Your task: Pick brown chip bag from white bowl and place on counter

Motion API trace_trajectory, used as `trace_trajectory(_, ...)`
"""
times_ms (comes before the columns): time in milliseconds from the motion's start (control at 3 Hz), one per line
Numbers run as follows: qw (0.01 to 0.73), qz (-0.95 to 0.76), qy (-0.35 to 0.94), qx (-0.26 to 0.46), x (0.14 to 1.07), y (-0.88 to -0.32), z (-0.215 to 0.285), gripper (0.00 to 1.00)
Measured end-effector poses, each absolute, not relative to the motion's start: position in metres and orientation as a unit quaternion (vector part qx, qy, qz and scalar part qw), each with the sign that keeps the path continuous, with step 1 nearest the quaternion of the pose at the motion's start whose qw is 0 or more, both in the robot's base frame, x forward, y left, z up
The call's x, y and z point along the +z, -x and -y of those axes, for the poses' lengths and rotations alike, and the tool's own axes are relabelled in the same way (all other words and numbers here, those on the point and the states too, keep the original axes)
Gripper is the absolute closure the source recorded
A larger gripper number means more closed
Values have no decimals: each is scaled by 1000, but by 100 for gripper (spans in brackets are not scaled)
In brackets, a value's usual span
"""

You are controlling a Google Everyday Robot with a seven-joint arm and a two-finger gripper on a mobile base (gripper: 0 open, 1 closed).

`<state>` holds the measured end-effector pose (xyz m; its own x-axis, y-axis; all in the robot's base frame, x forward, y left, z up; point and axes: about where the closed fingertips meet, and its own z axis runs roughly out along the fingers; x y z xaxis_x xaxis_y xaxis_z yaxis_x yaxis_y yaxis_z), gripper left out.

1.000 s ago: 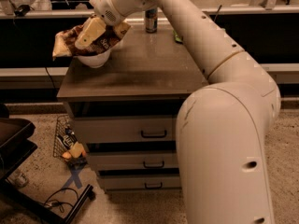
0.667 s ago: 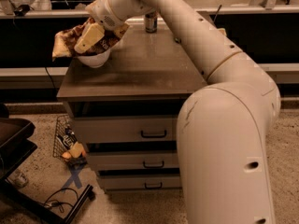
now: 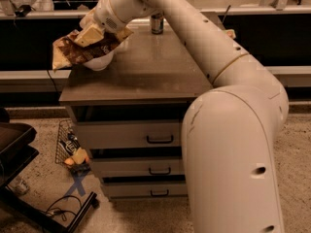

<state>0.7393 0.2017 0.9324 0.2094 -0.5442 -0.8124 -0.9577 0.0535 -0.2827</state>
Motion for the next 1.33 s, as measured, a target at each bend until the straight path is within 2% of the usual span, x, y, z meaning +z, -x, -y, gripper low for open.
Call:
trace_trajectory(333,432,-581,646,240,930,-739,-205,85)
trace_trajectory(667,430,-581,647,242,928,-738,-207,100)
trace_trajectory(1333,426,-570,666,223,956,-737,-209,100)
